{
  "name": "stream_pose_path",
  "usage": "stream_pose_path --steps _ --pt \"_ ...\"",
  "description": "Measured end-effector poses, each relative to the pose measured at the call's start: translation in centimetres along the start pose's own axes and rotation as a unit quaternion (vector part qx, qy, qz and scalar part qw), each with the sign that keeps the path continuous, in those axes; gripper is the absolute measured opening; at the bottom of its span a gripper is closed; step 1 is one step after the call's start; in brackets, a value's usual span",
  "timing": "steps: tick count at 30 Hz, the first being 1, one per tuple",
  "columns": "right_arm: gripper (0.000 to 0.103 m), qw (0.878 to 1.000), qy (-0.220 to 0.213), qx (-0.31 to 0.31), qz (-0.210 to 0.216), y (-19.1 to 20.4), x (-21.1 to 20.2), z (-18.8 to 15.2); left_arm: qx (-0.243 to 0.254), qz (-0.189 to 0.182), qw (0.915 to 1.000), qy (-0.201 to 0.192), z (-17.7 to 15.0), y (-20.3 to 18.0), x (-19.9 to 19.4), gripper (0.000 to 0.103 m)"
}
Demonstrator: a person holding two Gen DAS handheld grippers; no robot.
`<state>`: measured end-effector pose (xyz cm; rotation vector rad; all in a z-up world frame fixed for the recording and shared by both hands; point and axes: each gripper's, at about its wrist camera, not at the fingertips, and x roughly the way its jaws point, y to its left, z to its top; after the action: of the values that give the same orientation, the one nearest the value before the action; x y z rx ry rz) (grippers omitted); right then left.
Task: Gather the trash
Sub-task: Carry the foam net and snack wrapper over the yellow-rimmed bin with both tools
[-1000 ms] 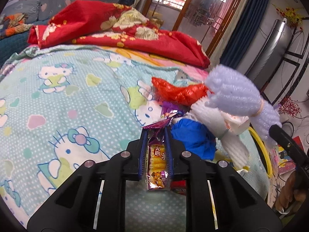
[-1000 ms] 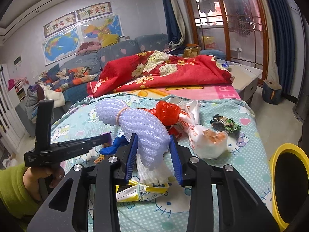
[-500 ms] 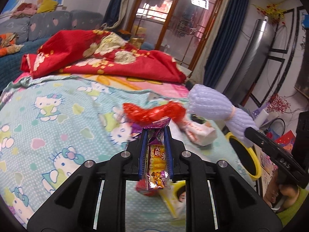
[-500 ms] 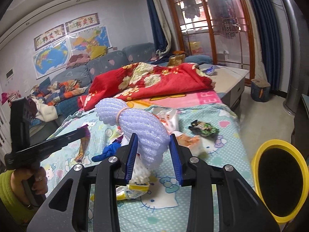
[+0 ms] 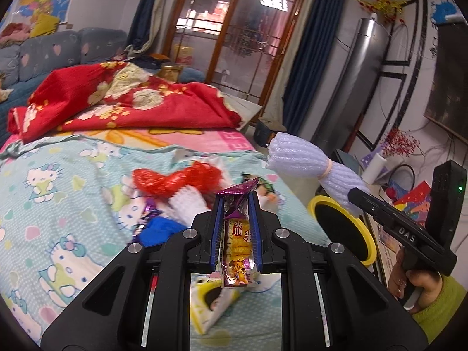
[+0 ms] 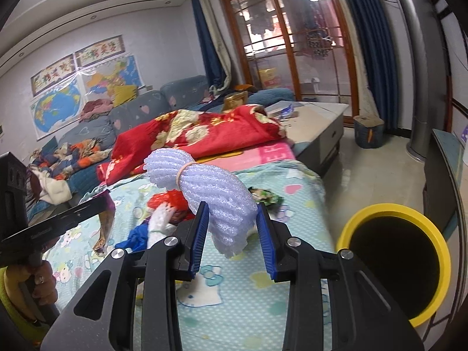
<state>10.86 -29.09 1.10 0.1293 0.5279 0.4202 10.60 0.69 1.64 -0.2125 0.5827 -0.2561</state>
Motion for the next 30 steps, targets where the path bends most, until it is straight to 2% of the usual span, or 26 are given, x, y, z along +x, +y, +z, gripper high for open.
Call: stream_pose_path --steps 22,30 --pt "0.032 0.994 -0.011 0.074 -0.079 -7.6 -3.3 -1.1 0.051 -0.053 0.997 0.024 -0.4 -6.8 3.2 0.012" --pt "0.032 0.985 -0.013 0.11 -0.13 -11.4 -4.4 -1.5 0.074 -0.078 0.9936 0.035 -1.1 -10.3 4.7 0.012"
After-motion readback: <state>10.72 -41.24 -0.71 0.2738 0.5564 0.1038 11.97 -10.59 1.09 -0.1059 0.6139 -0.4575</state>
